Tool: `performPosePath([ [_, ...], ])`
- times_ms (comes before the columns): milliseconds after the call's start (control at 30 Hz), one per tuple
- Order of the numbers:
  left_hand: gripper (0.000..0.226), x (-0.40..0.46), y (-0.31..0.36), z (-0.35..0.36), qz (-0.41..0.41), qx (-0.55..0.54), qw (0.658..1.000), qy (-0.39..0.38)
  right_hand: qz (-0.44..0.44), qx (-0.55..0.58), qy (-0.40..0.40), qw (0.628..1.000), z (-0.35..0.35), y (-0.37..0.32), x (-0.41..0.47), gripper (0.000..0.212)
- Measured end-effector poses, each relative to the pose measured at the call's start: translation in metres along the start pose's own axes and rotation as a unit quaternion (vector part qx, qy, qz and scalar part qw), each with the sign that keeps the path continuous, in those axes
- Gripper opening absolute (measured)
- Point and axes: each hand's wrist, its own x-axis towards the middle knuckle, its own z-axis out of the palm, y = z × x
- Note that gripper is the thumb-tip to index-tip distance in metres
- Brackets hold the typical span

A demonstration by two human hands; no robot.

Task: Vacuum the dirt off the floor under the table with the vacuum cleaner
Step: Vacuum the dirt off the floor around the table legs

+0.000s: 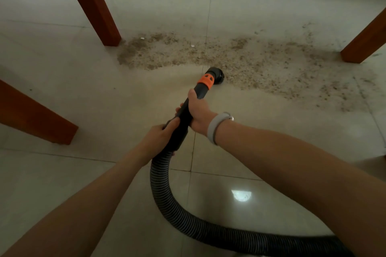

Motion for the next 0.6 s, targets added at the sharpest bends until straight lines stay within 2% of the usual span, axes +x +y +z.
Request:
performPosePath([
  [200,0.057,0.019,0.013,0.009,-0.006,-0.086,0.996,0.012,0.002,-0.058,-0.027,0.998,0.005,-0.032,0.01,0.026],
  [333,0.057,0.024,0.019,0.013,0.001,-0.071,0.997,-0.001,0.006,-0.063,-0.025,0.998,0.001,-0.039,0.012,0.027],
  [600,0.047,0.014,0.012,0.027,0.023,-0.007,1.0,-0.011,0.021,-0.002,-0.004,1.0,-0.024,-0.025,-0.002,0.03],
])
